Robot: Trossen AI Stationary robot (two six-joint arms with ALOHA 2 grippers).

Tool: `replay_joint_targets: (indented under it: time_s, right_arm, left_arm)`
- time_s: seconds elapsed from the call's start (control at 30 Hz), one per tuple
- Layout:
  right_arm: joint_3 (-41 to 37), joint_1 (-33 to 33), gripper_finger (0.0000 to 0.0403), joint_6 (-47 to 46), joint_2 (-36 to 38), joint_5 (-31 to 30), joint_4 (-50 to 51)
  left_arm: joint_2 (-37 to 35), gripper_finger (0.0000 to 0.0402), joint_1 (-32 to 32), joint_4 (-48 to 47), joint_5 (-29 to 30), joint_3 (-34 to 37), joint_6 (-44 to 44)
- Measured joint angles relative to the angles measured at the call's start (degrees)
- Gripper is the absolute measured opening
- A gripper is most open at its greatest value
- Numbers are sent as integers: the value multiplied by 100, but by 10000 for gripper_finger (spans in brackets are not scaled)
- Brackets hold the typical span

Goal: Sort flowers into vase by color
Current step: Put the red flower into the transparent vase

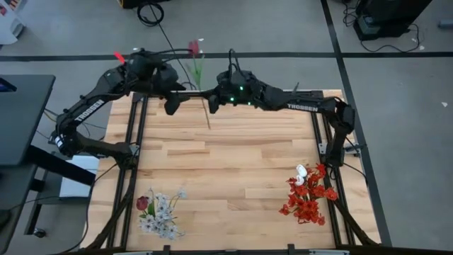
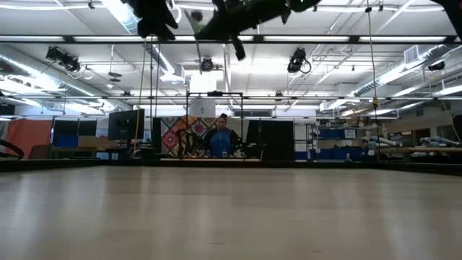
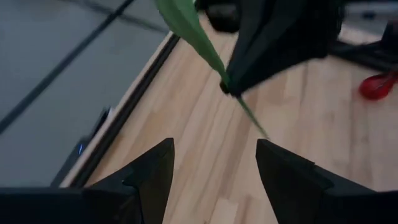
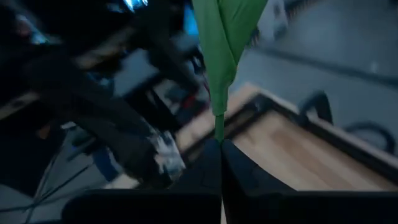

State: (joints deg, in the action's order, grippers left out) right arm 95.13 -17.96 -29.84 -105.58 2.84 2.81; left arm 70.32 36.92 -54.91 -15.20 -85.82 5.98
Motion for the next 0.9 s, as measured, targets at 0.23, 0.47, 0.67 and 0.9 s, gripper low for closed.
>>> replay_joint_targets:
  time_s: [0.23, 0.47, 0.67, 0.9]
  right_arm:
    - [0, 613, 0, 485, 102, -1037, -364]
    - [0, 973, 1, 688, 73, -1661, -556]
    - [0, 1082, 2, 732, 70, -1989, -573]
    - [0, 1176, 2, 801, 70, -2018, -573]
  left_arm:
    - [-229, 231, 37, 758, -406, -4, 98]
    - [-219, 231, -30, 1066, -1157, -4, -22]
    - [-220, 226, -83, 1363, -1267, -4, -164]
    - [-138, 178, -168, 1698, -1429, -4, -381]
